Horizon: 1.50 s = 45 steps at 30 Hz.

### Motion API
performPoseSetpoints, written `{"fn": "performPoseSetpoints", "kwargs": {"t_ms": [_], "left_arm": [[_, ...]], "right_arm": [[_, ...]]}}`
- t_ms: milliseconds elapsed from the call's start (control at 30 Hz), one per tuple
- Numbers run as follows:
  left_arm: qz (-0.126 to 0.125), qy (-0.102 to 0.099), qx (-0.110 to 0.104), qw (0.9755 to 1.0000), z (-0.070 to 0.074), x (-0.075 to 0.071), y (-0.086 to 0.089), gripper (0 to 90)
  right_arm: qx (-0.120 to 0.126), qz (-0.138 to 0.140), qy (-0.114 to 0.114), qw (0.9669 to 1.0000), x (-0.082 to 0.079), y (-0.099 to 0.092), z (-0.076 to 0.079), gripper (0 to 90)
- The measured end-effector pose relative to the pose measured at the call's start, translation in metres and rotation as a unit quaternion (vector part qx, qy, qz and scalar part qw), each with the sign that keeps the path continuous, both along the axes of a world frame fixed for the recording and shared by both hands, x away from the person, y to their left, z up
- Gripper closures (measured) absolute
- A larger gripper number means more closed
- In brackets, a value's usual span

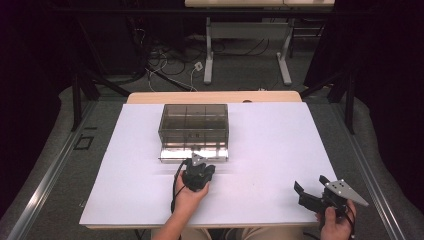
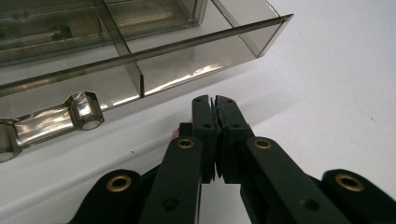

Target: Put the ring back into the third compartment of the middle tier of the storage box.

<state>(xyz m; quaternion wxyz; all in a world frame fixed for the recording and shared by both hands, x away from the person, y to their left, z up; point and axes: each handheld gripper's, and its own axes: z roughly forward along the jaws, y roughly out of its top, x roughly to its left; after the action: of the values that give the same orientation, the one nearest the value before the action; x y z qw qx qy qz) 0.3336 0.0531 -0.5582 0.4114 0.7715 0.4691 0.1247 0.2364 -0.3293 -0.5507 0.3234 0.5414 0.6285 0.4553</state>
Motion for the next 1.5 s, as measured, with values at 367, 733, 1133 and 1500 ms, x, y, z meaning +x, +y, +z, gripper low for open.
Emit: {"fn": "performPoseSetpoints", "kwargs": {"t_ms": [367, 733, 1133, 1500], "left_arm": [[-0.003, -0.007, -0.004, 1.0, 0.003, -0.003, 0.002, 87.6], [-0.008, -0.006, -0.011, 0.9999, 0.01, -0.006, 0.004, 87.6], [-0.011, -0.013, -0.02, 0.9997, 0.016, -0.009, 0.005, 87.6], [-0.014, -0.021, -0.024, 0.9994, 0.023, -0.012, 0.007, 87.6]], "right_arm": [[0.001, 0.001, -0.002, 1.0, 0.0, 0.0, 0.0, 6.7], [0.002, 0.0, -0.002, 1.0, 0.0, 0.0, 0.0, 6.7], [0.005, 0.001, -0.003, 1.0, 0.0, 0.0, 0.0, 6.7], [0.004, 0.001, -0.003, 1.0, 0.0, 0.0, 0.001, 6.7]]}}
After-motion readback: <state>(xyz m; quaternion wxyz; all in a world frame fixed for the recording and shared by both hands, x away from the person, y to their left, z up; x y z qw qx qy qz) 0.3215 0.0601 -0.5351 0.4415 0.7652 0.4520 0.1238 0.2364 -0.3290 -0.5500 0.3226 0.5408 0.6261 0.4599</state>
